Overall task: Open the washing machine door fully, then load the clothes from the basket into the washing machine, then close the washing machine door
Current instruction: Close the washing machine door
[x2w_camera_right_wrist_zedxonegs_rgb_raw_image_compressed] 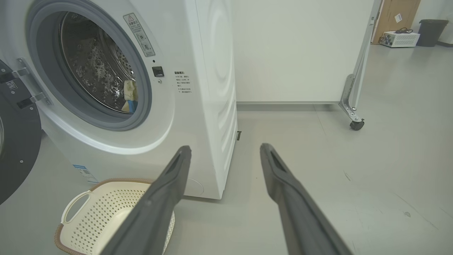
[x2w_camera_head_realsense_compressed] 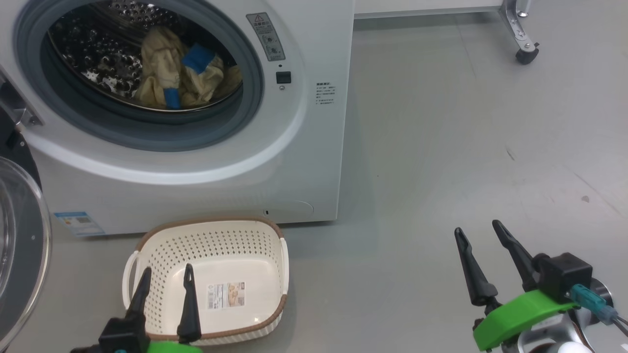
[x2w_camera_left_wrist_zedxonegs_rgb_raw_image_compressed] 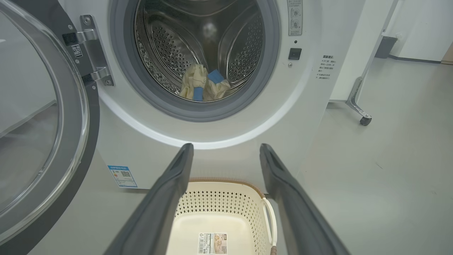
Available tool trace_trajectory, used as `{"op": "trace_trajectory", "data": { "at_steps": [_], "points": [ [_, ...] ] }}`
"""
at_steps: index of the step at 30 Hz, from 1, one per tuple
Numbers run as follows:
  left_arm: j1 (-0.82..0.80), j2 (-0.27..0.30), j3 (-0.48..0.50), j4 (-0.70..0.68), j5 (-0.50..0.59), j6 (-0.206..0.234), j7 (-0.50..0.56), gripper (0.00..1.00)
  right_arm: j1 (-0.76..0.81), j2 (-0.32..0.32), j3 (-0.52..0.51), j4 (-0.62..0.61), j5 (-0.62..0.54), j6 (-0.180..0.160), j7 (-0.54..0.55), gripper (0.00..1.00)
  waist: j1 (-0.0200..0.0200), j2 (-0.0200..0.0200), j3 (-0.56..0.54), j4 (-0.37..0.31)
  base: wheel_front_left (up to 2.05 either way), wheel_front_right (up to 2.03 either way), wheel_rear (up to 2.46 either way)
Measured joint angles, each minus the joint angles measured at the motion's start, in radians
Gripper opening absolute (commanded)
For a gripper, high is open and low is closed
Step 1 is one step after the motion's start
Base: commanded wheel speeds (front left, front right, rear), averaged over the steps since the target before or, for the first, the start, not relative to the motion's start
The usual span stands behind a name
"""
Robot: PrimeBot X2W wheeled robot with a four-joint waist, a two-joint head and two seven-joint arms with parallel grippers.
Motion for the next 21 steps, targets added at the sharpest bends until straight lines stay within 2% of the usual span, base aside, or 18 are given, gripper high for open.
{"op": "trace_trajectory", "data": {
  "at_steps": [14,21],
  "points": [
    [-0.020,0.004,-0.005,0.003,0.001,0.000,0.001,1.00,0.000,0.001,-0.002,-0.001,0.000,0.000,0.001,1.00,-0.0001,0.0000,0.015,0.004,-1.66,1.66,0.00],
    [-0.020,0.005,-0.005,-0.008,0.001,0.000,0.000,1.00,0.000,0.001,-0.007,0.000,0.000,0.000,0.001,1.00,-0.0001,0.0000,0.027,0.009,-0.71,0.71,0.00]
  ]
}}
